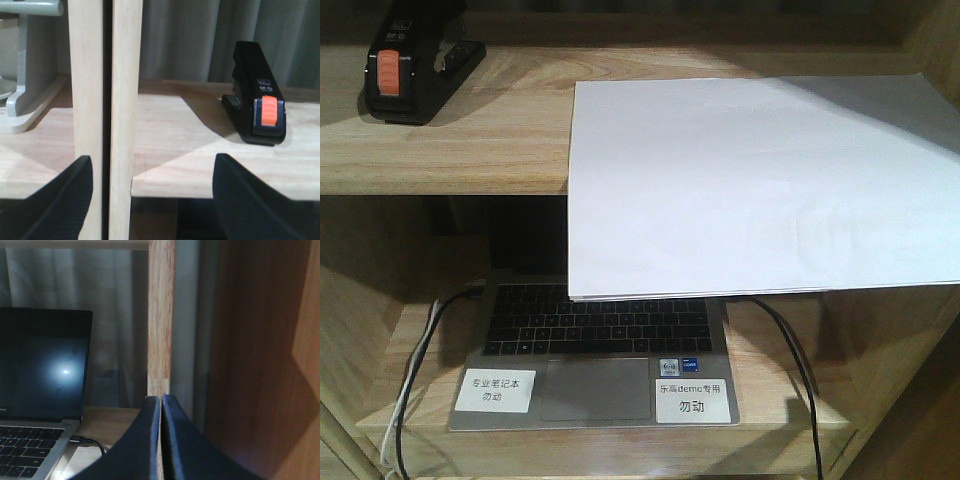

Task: Grab stapler and paper to desk for stapling
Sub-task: 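Move the left gripper toward the black stapler on the shelf, then close the left gripper around the black stapler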

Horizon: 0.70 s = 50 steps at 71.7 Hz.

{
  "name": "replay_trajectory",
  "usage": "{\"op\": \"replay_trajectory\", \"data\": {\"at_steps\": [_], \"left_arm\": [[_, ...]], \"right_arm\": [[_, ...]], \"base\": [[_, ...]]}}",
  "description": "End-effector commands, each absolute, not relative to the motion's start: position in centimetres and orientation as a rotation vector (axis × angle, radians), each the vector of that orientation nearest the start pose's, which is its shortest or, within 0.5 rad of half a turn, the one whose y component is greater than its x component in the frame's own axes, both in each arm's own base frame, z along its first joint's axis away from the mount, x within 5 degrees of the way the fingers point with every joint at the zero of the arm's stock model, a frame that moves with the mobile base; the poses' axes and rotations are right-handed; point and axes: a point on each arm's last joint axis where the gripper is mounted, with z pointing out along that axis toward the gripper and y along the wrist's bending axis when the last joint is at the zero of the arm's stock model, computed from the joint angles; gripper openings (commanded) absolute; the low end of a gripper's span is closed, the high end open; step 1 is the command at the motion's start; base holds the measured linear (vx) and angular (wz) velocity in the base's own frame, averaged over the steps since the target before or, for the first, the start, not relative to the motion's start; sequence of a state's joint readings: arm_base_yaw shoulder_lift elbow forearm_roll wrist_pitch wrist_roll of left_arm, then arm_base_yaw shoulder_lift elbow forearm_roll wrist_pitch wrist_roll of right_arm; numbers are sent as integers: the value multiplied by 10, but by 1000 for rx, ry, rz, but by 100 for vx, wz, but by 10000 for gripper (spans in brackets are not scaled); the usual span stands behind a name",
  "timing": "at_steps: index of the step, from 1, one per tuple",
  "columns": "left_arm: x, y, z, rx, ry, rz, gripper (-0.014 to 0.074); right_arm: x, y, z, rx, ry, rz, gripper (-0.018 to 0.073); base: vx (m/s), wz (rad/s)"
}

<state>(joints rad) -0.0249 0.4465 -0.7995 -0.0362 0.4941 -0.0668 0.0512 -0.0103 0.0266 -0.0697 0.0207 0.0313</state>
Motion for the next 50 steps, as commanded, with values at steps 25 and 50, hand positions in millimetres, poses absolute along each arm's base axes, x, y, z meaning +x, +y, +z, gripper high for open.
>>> {"op": "replay_trajectory", "data": {"at_steps": [25,50], "left_arm": [[91,-19,407,95,1606,-231,491],[119,-45,430,305,1613,-356,491]], "right_arm": [[55,3,209,-75,1438,-1,-10],[55,3,209,-75,1438,-1,-10]], "base": [[0,0],[0,0]]}}
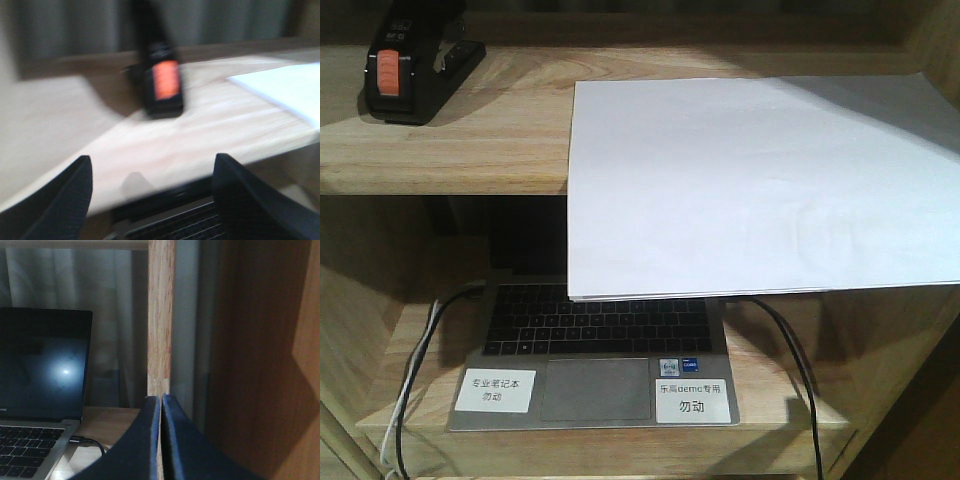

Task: Grab stapler and paper to desk for stapling
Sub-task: 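Close the left gripper around the black stapler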

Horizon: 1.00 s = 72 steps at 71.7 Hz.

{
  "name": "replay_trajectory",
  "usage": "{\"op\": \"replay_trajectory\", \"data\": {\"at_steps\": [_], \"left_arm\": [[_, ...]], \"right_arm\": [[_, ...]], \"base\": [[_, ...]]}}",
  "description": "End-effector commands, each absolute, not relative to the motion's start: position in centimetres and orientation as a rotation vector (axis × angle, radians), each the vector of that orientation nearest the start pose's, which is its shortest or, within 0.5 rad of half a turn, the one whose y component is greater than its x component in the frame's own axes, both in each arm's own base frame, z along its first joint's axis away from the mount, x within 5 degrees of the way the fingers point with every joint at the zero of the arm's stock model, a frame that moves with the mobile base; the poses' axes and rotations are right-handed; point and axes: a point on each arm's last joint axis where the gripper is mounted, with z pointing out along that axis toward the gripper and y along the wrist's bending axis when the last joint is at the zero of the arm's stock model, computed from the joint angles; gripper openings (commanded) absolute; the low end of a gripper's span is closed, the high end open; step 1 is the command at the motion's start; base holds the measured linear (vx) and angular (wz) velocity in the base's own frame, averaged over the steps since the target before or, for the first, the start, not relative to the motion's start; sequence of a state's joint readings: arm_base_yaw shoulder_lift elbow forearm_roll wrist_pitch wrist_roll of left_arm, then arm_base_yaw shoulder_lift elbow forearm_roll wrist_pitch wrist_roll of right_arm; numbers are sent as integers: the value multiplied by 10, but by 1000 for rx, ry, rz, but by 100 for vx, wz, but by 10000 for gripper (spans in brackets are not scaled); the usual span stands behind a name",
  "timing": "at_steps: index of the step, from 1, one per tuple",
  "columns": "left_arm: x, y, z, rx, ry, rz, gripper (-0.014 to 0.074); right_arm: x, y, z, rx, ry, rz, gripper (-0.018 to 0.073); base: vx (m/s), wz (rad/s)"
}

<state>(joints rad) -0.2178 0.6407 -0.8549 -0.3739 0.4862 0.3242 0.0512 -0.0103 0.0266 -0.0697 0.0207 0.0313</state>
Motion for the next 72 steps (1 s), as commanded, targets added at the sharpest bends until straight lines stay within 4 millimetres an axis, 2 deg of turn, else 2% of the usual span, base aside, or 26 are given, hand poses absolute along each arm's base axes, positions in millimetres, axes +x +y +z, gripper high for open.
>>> {"op": "replay_trajectory", "data": {"at_steps": [1,17,26,40,51,72], "left_arm": [[122,-46,432,305,1618,-358,491],[157,-56,463,331,1645,-367,491],[177,-63,486,339,1669,-406,491],[203,-65,516,340,1671,-326,491],[225,-65,526,304,1717,-286,491],[255,-74,530,307,1844,-311,491]], "right_arm": [[55,3,209,-75,1438,-1,-10],[55,3,209,-75,1438,-1,-10],[55,3,209,-75,1437,-1,-10],[55,3,209,-75,1437,-1,-10],[55,3,209,-75,1437,-1,-10],[55,3,209,-75,1437,-1,-10]], "base": [[0,0],[0,0],[0,0],[0,0],[0,0],[0,0]]}}
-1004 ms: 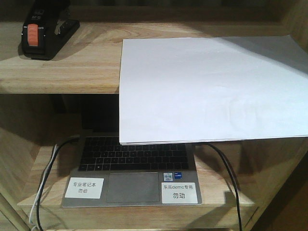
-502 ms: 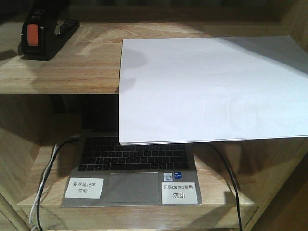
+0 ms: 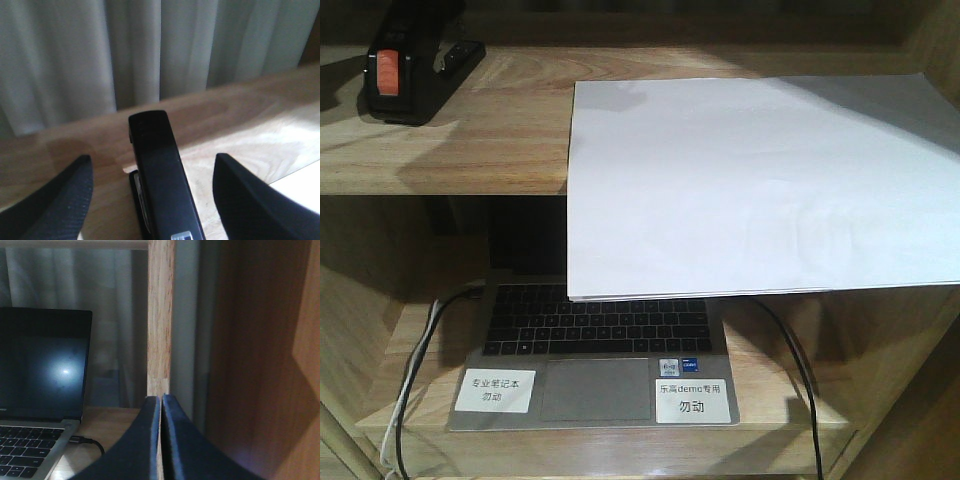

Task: Grab stapler and paper to desk for stapling
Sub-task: 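Close the left gripper around the black stapler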

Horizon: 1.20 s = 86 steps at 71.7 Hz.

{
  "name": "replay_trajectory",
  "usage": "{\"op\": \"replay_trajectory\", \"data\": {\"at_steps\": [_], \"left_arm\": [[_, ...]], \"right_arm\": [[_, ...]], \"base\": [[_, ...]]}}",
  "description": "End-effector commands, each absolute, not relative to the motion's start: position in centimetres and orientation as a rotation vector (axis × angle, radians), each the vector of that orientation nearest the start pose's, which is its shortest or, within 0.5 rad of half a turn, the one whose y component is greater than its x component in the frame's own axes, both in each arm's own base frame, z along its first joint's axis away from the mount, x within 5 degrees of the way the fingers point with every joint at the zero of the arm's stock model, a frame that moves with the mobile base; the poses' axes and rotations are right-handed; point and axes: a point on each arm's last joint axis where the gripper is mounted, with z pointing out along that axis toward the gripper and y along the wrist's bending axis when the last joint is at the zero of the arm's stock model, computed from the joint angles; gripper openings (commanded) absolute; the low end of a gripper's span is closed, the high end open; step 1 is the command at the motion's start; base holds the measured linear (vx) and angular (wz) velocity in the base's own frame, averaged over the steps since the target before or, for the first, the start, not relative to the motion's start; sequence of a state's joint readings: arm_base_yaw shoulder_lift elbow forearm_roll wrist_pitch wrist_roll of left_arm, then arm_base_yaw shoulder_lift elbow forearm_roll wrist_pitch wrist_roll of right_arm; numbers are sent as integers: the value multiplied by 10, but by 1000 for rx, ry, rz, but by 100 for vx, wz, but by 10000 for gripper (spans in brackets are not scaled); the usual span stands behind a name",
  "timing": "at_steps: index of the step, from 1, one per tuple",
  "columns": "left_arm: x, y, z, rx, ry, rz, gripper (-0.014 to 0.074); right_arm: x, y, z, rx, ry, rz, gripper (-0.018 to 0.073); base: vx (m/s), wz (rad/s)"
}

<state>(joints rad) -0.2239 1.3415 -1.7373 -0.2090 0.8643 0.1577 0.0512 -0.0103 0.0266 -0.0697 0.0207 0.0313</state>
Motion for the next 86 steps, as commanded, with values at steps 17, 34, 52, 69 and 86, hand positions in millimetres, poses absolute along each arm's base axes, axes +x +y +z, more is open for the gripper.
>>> {"op": "replay_trajectory", "data": {"at_steps": [17,34,52,69,86], "left_arm": [[274,-73,526,271,1934,-261,491],[276,-87,524,310,1929,-268,491],[284,-99,513,313,1973,-203,491],[295,-106,500,284,2040,-197,491],[300,-106,490,268,2116,-171,465]], "right_arm": [[55,3,209,-75,1437,-1,-10],[55,3,209,-75,1437,-1,-10],[55,3,209,-75,1437,-1,-10],[55,3,209,-75,1437,-1,-10],[55,3,209,-75,1437,-1,-10]], "base": [[0,0],[0,0],[0,0],[0,0],[0,0]]}}
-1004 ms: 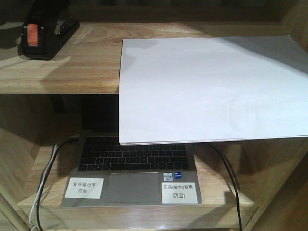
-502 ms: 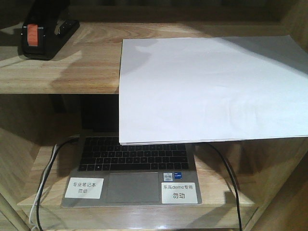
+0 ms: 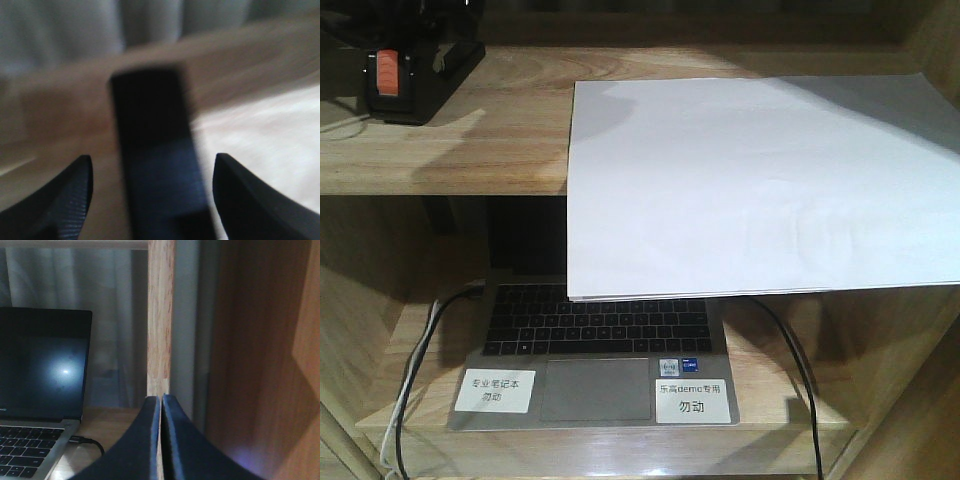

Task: Grab stapler and paper to desk for stapling
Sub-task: 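Close the left gripper around the black stapler, then lift the stapler off the shelf with the left gripper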

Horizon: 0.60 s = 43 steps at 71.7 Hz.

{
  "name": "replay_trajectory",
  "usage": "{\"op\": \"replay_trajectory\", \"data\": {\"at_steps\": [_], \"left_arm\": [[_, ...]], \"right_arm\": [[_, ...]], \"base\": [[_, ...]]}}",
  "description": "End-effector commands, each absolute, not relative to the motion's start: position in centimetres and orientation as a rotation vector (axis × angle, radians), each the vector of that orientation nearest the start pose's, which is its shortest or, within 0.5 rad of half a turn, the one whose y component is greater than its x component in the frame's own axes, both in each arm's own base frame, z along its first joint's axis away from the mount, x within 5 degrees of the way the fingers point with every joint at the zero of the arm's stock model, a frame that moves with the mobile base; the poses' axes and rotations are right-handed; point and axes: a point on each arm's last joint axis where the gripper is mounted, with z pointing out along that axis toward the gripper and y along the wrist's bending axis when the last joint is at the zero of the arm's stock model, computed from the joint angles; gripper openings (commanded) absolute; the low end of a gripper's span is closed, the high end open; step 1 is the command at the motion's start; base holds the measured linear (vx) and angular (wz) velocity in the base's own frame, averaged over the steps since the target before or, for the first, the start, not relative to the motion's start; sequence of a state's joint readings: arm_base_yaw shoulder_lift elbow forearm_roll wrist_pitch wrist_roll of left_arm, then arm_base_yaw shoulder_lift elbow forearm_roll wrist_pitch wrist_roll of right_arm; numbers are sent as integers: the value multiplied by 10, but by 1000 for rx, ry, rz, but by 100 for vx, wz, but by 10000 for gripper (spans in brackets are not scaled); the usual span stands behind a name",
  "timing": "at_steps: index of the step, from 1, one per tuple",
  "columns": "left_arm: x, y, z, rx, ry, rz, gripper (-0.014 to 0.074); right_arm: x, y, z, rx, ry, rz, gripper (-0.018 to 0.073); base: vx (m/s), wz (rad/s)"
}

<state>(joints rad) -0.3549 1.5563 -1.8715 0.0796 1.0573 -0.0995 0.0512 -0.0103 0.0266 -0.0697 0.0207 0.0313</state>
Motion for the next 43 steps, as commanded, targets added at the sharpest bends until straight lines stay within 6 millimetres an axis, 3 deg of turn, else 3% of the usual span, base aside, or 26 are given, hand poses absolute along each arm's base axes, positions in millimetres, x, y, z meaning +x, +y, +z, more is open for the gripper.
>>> {"op": "replay_trajectory", "data": {"at_steps": [1,10,27,43], "left_arm": [[300,-106,489,269,2121,-170,453],[301,-105,487,271,2139,-157,341],[297,-105,494,266,2092,-178,-4],[277,-107,516,297,1957,-213,-8]], "right_arm": [[55,3,209,-75,1437,-1,-10],[55,3,209,-75,1437,-1,-10],[55,3,209,-75,1437,-1,-10],[55,3,209,-75,1437,-1,-10]], "base": [[0,0],[0,0],[0,0],[0,0]]}}
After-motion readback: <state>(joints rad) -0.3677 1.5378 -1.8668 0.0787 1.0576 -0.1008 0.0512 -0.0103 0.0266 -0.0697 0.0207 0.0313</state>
